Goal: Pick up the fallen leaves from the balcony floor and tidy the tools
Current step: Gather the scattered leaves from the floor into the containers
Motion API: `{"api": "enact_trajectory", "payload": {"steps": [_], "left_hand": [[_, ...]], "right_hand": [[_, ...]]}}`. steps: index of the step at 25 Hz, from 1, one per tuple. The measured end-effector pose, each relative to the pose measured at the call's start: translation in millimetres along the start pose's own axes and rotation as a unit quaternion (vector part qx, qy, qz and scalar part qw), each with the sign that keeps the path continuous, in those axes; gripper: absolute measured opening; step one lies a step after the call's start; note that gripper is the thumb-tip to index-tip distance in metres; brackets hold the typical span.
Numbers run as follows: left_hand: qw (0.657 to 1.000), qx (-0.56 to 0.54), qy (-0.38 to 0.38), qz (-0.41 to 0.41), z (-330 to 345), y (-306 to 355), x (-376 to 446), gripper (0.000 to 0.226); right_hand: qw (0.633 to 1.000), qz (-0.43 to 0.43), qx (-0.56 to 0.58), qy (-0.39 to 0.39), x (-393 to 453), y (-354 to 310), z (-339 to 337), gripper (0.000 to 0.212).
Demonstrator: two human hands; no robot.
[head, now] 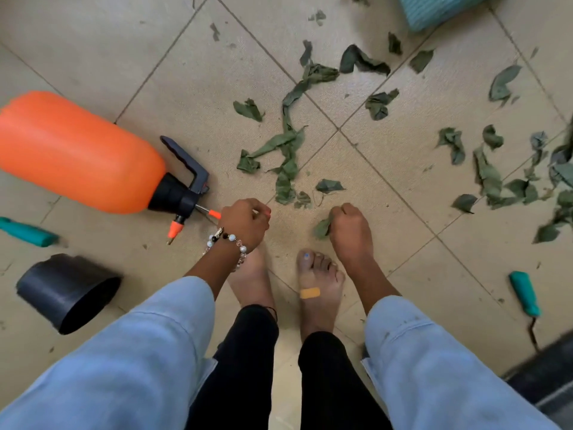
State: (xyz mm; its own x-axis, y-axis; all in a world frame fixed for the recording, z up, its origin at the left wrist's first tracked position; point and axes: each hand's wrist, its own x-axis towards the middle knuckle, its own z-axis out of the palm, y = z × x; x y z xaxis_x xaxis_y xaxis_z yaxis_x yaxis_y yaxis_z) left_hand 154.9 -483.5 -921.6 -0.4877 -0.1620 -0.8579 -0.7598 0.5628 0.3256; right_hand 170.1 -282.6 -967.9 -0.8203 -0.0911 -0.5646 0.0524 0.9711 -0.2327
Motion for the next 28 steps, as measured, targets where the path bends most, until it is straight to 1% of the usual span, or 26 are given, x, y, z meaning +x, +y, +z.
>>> {"api": "enact_trajectory", "payload": {"steps": [2, 4, 6, 8, 9, 10, 11, 12, 13, 14, 15, 16, 17, 18, 19, 20, 21, 22, 23, 24, 25, 26, 27, 28], "left_hand": [[0.999, -0.029, 0.01, -0.018, 1.1, -3.7, -2.4, 0.016], [0.999, -0.042, 0.003, -0.024, 2.1, -4.5, -5.3, 0.015], [0.998, -0.056, -0.004, -0.035, 3.6, -5.3, -6.1, 0.014], [0.994, -0.095, -0.003, -0.053, 5.2, -5.1, -5.5, 0.015], [0.99, -0.127, -0.006, -0.065, 5.0, -3.7, -5.8, 0.015], [0.983, -0.166, -0.013, -0.079, 4.3, -1.2, -8.2, 0.016], [0.973, -0.211, -0.025, -0.093, 4.2, 1.3, -12.2, 0.02], [0.961, -0.251, -0.045, -0.108, 4.3, 5.2, -18.4, 0.025], [0.948, -0.282, -0.075, -0.123, 4.9, 10.7, -25.9, 0.031], [0.931, -0.321, -0.107, -0.137, 6.5, 17.0, -32.4, 0.038], [0.904, -0.378, -0.125, -0.154, 10.0, 21.8, -36.3, 0.045], [0.868, -0.447, -0.122, -0.177, 15.9, 28.6, -40.7, 0.05], [0.833, -0.506, -0.098, -0.203, 21.0, 31.5, -41.9, 0.051], [0.81, -0.536, -0.051, -0.232, 25.1, 32.6, -41.8, 0.051], [0.815, -0.522, 0.003, -0.251, 28.7, 30.9, -39.8, 0.049], [0.833, -0.487, 0.052, -0.259, 29.7, 26.2, -37.7, 0.044], [0.841, -0.468, 0.086, -0.256, 28.0, 21.0, -35.2, 0.038], [0.833, -0.481, 0.104, -0.255, 23.2, 16.4, -33.1, 0.034], [0.816, -0.509, 0.103, -0.254, 17.3, 13.4, -31.1, 0.032], [0.807, -0.526, 0.095, -0.252, 11.4, 9.8, -28.7, 0.033], [0.807, -0.53, 0.085, -0.247, 6.5, 5.9, -26.6, 0.034], [0.811, -0.529, 0.071, -0.241, 3.7, 5.9, -26.4, 0.034], [0.816, -0.528, 0.06, -0.229, 2.3, 3.9, -25.2, 0.032], [0.82, -0.527, 0.054, -0.216, 2.8, 2.7, -25.8, 0.029]], "right_hand": [[0.996, 0.021, 0.064, 0.049, -1.0, -7.0, -8.8, 0.01], [0.992, 0.001, 0.091, 0.083, 7.4, -15.2, -19.7, 0.005], [0.995, -0.057, 0.054, 0.058, 17.4, -21.4, -20.3, 0.006], [0.992, -0.11, -0.01, 0.053, 28.9, -22.0, -11.6, 0.02], [0.992, -0.109, -0.017, 0.059, 34.0, -21.1, -9.6, 0.022], [0.996, -0.082, 0.0, 0.042, 36.7, -21.8, -12.0, 0.02], [0.997, -0.04, 0.044, 0.042, 36.3, -23.2, -14.6, 0.015], [0.991, 0.013, 0.122, 0.05, 31.6, -26.3, -17.6, 0.013], [0.971, 0.057, 0.221, 0.064, 22.4, -34.5, -23.9, 0.013], [0.947, 0.072, 0.303, 0.078, 10.1, -45.6, -29.9, 0.016], [0.933, 0.056, 0.347, 0.076, -4.4, -59.2, -35.4, 0.019], [0.934, 0.016, 0.353, 0.058, -19.6, -70.6, -39.0, 0.019], [0.941, -0.045, 0.334, 0.027, -33.5, -79.0, -43.0, 0.018], [0.942, -0.121, 0.312, -0.015, -44.2, -82.2, -47.3, 0.016], [0.929, -0.193, 0.308, -0.065, -49.4, -79.0, -50.9, 0.017], [0.904, -0.227, 0.341, -0.12, -50.2, -70.6, -56.6, 0.019], [0.875, -0.2, 0.41, -0.162, -48.2, -60.4, -62.1, 0.022], [0.856, -0.125, 0.473, -0.165, -43.7, -48.9, -64.5, 0.023], [0.864, -0.027, 0.488, -0.118, -35.9, -36.3, -59.6, 0.02], [0.895, 0.058, 0.439, -0.05, -26.7, -24.1, -50.2, 0.017], [0.937, 0.103, 0.333, -0.008, -20.2, -15.2, -38.3, 0.02], [0.969, 0.11, 0.222, -0.014, -15.9, -9.5, -25.2, 0.026], [0.988, 0.086, 0.124, -0.042, -12.8, -9.2, -10.1, 0.03], [0.995, 0.048, 0.051, -0.068, -12.8, -11.8, 5.7, 0.03]]}}
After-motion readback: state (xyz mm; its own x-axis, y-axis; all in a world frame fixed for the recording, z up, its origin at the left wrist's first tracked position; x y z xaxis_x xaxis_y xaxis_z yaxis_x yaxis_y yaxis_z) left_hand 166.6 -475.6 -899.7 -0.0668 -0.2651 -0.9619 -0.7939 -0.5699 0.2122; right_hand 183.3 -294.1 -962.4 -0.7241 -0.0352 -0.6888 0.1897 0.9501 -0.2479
